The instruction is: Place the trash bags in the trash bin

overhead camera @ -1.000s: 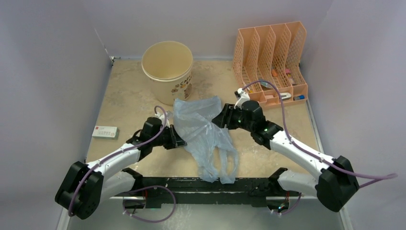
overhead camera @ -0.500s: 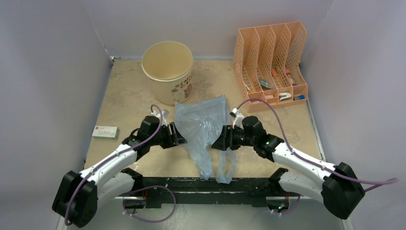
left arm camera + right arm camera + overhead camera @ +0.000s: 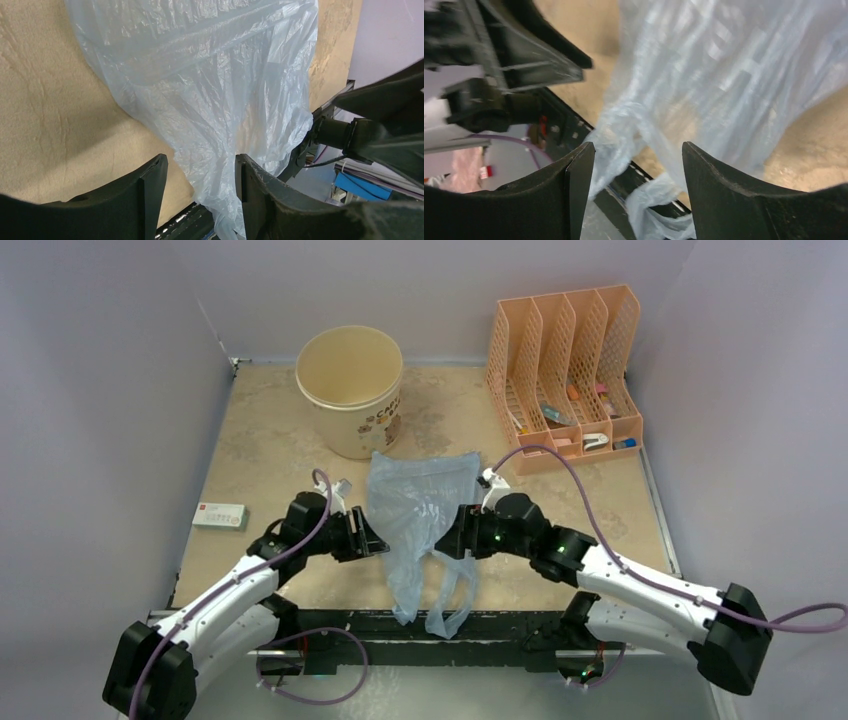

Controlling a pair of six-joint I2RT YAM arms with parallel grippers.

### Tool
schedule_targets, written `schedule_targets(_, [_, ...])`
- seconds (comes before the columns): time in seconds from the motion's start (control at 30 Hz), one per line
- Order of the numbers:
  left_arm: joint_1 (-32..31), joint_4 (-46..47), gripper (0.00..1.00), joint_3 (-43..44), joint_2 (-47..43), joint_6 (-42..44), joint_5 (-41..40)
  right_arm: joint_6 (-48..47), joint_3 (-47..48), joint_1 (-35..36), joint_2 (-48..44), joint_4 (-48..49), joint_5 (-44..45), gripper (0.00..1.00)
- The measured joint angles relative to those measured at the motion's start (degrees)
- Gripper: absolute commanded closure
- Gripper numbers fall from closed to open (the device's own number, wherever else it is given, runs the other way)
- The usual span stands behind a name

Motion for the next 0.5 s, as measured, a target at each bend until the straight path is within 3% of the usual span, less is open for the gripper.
schedule_targets(0.2, [0.00,0.44,0.46,0.00,0.44,0.00,0.48,0.57,1.68,0.98,-3.13,4.26,-4.68,0.32])
schedule_targets(0.33, [0.00,0.15,0.42,0.00,-0.39,-0.07,-0.09,3.87,-0.70,7.21,-1.68,7.67,-5.20,0.32])
schedule_targets(0.5, [0.00,-1.11,0.21,0.00,-3.72,-0.17,-1.84,7.08,-1.97,11.67,4.22,10.27,-2.36,0.33])
